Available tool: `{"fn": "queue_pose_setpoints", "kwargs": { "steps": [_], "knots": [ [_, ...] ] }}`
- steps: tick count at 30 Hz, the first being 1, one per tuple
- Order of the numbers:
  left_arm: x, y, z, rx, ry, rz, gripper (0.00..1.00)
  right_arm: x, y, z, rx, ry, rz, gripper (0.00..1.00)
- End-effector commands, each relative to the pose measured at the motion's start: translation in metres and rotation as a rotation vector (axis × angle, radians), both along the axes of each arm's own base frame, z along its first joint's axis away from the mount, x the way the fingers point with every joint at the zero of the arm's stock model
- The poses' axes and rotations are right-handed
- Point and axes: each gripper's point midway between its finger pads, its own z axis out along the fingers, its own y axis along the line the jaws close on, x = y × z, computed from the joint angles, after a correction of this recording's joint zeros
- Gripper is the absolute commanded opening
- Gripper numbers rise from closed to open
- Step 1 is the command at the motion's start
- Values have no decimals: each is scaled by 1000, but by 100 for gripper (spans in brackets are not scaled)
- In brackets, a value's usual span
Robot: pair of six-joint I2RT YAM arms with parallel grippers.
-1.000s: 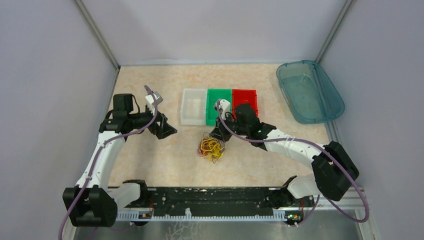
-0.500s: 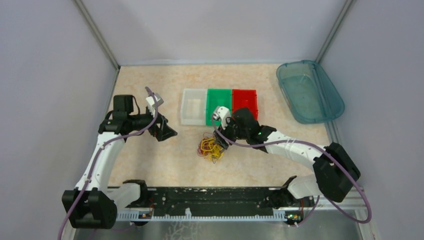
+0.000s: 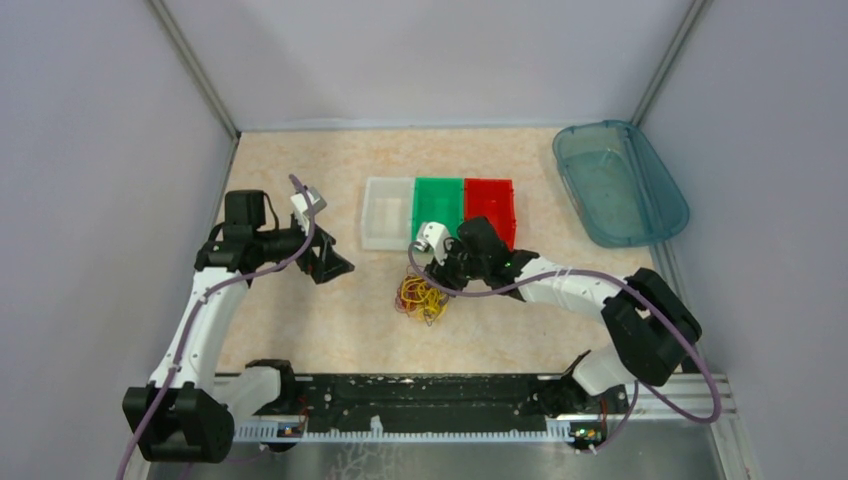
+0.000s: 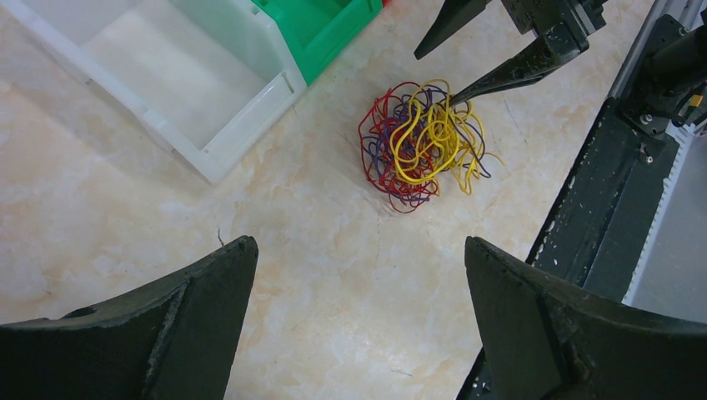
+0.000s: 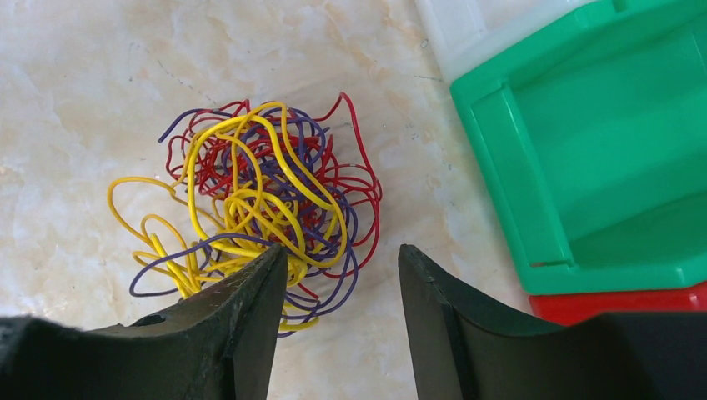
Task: Untangle the cables
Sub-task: Untie the cable.
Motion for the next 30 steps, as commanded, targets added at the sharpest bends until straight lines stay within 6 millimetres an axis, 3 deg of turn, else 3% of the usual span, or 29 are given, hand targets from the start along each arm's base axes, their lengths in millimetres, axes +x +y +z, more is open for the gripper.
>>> {"fn": "queue_pose_setpoints", "kwargs": {
  "steps": [1,4,11,17,25,30],
  "knots": [
    [-2,-3,14,-2,-52,-32,99,14,23,31,70,-89,62,51],
    [-3,-3,13,-4,-45,-34,99,14,28,35,82,-90,76,44],
    [-3,-3,13,-1,-50,-35,99,6,35,50,108,-70,127,2],
    [-6,-4,13,-7,-36,-35,99,-6,41,79,194,-43,136,0],
    [-35,-12,15,-43,33,-110,98,-34,75,160,480,-23,124,0],
    [-53,-28,20,-75,43,-202,91,-51,100,176,546,29,153,0]
  ]
}}
